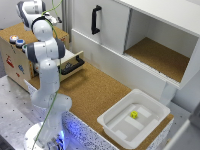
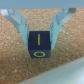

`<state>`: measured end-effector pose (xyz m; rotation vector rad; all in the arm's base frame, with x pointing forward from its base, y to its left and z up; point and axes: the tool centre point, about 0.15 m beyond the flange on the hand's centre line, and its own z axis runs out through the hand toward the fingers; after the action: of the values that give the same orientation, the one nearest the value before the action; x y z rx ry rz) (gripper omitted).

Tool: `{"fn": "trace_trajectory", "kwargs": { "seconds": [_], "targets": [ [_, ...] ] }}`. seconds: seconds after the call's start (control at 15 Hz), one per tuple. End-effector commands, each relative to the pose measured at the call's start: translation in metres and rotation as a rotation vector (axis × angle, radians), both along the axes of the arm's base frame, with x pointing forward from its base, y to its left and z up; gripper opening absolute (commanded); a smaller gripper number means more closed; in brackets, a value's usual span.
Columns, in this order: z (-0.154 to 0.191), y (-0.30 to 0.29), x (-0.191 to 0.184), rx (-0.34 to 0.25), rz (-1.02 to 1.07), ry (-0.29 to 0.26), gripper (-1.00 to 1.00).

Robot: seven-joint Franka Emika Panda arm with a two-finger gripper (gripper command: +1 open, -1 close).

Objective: Move to the drawer and store the purple object

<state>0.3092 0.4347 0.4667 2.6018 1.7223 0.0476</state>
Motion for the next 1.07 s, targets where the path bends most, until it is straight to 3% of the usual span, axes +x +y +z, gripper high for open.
{"fn": "trace_trajectory", "kwargs": {
  "seconds": [0.0,0.47,0.6,1.0],
  "targets": [
    [-0.018,-0.089,-0.005,0.237,0.009,-0.043,-1.0],
    [-0.07,-0.122,0.0,0.202,0.127,-0.016,-1.0],
    [-0.089,-0.115,0.009,0.191,0.131,-0.04,-1.0],
    [-0.146,-0.101,0.033,0.079,0.129,-0.02,-1.0]
  ]
}}
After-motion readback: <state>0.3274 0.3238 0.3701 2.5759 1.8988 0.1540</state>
